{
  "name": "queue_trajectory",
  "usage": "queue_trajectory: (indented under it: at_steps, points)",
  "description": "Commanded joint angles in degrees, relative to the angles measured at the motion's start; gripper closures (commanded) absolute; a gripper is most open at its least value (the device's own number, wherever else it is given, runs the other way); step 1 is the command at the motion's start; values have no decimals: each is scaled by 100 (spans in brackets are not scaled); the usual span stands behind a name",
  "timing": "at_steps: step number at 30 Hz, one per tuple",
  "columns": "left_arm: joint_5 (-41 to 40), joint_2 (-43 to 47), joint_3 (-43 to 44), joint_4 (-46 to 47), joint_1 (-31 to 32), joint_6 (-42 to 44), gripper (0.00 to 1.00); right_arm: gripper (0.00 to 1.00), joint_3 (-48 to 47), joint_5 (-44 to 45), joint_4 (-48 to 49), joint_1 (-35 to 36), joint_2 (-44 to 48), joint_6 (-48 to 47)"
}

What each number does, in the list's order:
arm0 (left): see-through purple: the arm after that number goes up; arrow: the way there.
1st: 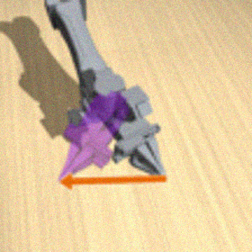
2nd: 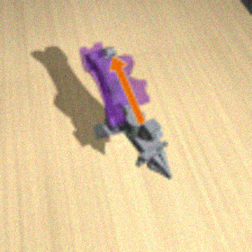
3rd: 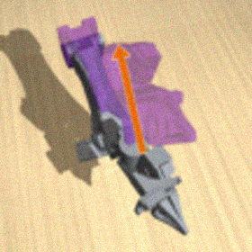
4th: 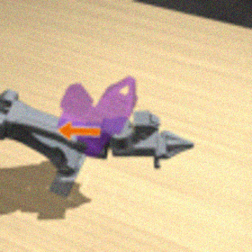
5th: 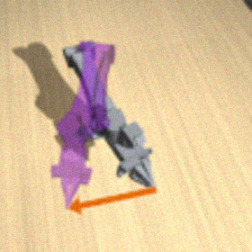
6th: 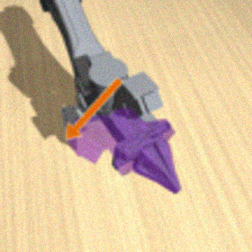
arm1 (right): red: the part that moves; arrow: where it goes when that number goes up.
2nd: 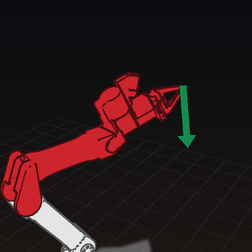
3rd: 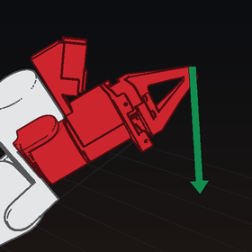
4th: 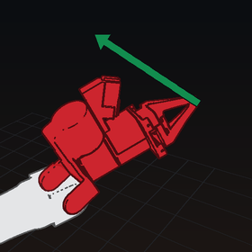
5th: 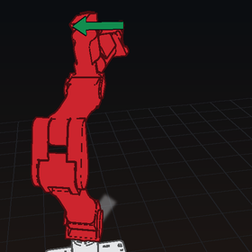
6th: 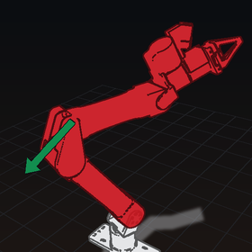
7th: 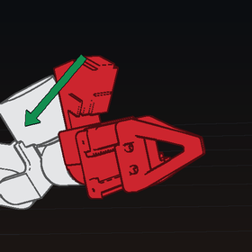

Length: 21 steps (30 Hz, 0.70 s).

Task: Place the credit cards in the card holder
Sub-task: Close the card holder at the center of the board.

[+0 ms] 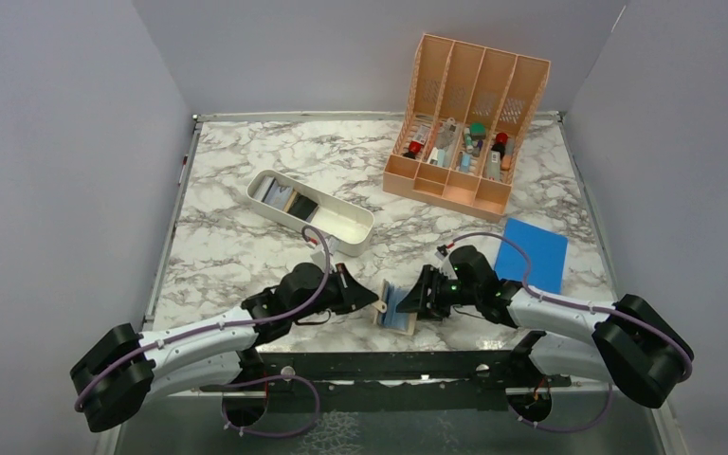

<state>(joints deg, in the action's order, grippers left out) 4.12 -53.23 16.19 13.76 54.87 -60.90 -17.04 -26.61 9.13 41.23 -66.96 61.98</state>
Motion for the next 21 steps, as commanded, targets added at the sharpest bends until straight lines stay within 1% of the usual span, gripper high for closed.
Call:
queue_trajectory:
  at_steps: [1, 8, 12, 15, 17, 19, 21]
  points:
    - [340, 163, -47, 829, 6, -143, 100, 51, -142, 182, -99, 8, 85, -115]
    - [555, -93, -423, 1864, 5, -740, 100, 56, -150, 218, -74, 8, -13, -123]
    - [619, -354, -463, 2031, 6, -797, 100, 63, -181, 234, -150, 8, 84, -139]
    - [678, -553, -546, 2421, 6, -966, 100, 68, -212, 274, -317, 8, 360, -131]
    - [739, -684, -547, 2612, 14, -1046, 100, 67, -212, 260, -371, 8, 562, -108]
    - [781, -791, -530, 2678, 15, -1085, 99, 62, -177, 153, -226, 12, 716, -90]
    - [765, -892, -541, 2737, 15, -1117, 98, 61, -145, 62, -23, 11, 794, -69]
